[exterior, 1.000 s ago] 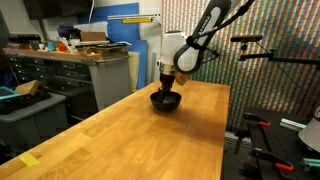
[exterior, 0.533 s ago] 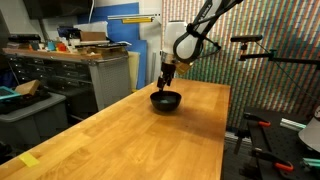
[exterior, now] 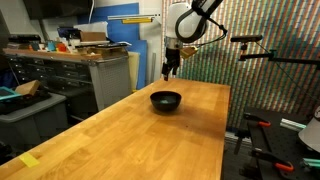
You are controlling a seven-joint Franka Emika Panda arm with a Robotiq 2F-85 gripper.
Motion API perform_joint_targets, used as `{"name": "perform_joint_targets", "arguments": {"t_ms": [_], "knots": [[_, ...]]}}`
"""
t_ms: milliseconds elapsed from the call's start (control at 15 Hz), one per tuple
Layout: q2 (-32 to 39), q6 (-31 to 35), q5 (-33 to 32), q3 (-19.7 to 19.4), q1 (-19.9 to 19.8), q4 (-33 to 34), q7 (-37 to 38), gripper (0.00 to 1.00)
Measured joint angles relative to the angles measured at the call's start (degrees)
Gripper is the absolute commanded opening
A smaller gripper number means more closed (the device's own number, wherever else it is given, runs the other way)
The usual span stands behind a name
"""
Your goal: Put the block in the bowl
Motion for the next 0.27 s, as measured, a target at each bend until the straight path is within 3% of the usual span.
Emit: {"name": "perform_joint_targets", "arguments": {"t_ms": [267], "knots": [[-1.8,-3.1,0.0,0.0,0.0,-0.1,0.0,1.0]]}}
